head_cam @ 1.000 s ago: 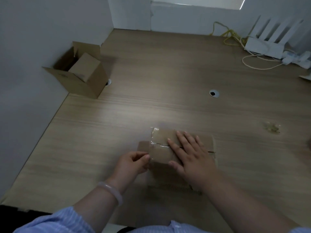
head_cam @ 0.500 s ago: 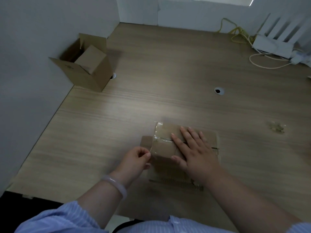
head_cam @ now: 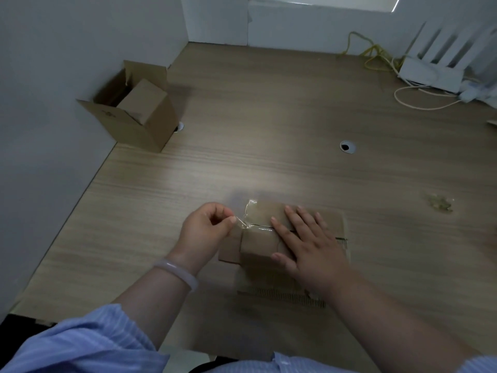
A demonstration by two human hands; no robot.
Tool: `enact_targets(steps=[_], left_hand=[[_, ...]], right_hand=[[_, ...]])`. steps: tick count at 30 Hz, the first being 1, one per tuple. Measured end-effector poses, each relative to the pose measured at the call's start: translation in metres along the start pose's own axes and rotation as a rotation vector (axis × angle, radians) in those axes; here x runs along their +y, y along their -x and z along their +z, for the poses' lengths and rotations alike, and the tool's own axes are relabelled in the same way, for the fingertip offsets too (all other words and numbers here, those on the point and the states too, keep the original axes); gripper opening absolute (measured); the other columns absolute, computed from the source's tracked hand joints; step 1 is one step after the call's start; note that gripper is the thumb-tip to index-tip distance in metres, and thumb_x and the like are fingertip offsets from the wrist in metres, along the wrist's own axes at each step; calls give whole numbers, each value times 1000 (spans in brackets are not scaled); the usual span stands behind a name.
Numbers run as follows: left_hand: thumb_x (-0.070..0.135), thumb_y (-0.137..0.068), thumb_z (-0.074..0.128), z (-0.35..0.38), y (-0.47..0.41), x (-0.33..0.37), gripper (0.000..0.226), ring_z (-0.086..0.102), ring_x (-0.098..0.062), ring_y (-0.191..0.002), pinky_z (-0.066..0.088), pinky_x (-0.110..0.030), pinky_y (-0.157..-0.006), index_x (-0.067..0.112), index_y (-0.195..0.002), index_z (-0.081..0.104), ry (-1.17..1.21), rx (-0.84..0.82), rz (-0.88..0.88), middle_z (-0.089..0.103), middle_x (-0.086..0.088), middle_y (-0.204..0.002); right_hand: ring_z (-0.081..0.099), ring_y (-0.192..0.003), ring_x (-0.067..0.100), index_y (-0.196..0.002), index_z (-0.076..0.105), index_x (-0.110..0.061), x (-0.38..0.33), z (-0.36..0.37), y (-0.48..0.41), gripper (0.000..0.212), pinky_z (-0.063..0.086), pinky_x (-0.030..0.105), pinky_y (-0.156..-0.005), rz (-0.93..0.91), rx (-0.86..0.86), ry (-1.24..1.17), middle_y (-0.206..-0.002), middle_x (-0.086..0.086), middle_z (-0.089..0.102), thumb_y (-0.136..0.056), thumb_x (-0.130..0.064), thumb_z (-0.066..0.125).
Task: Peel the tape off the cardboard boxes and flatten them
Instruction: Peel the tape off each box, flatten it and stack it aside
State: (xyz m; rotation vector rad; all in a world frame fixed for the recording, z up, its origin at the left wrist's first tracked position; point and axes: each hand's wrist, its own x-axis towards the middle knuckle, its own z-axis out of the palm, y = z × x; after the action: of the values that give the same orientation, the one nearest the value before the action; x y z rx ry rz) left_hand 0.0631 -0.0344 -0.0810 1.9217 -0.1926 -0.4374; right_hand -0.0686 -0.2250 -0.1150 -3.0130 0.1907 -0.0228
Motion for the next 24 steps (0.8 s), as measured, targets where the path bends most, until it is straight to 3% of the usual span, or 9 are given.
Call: enact_targets(steps=[4, 7, 13, 15, 17, 24], left_hand=[[10, -74, 78, 2, -6, 0, 32, 59, -8, -72, 49, -19, -71, 26, -98, 64, -329, -28, 234, 61, 5, -77], [11, -68, 83, 7, -10, -5, 40, 58, -10, -80, 51, -16, -73, 18, -106, 72, -371, -121, 288, 49, 10, -91], [12, -66, 84, 4, -23, -9, 12, 59, -12, -85, 46, -19, -77, 14, -74, 74, -523, -118, 525, 60, -1, -95], [10, -69, 80, 4, -22, -10, 12, 58, -14, -85, 46, -23, -78, 13, -74, 70, -566, -144, 594, 61, -4, -95], [10, -76, 73, 4, -20, -9, 9, 59, -17, -82, 48, -32, -74, 13, -78, 65, -583, -145, 590, 64, -2, -88], [10, -86, 60, 9, -28, -3, 8, 60, -20, -77, 46, -35, -70, 15, -80, 56, -543, -135, 460, 65, 0, -79]], right_hand=[[25, -143, 23, -146, 32, -35, 0, -1, 0, 65, 18, 46, -112, 0, -2, -13, -155, 3, 30, -89, -67, 27], [24, -143, 22, -146, 31, -36, 0, -1, 0, 65, 17, 46, -113, 2, -7, -25, -155, 3, 29, -89, -67, 26], [21, -144, 20, -146, 29, -38, 0, -2, 1, 64, 16, 45, -114, 9, -2, -43, -156, 1, 27, -89, -68, 25], [21, -144, 20, -146, 30, -38, -1, -2, 1, 64, 18, 46, -113, 12, 0, -49, -155, 1, 27, -89, -67, 26], [22, -144, 20, -145, 32, -38, -1, -2, 1, 63, 19, 46, -113, 15, 3, -53, -155, 1, 28, -89, -67, 27], [23, -144, 20, -145, 34, -37, -2, -3, 1, 63, 21, 47, -113, 14, 12, -63, -154, 1, 30, -89, -66, 31]])
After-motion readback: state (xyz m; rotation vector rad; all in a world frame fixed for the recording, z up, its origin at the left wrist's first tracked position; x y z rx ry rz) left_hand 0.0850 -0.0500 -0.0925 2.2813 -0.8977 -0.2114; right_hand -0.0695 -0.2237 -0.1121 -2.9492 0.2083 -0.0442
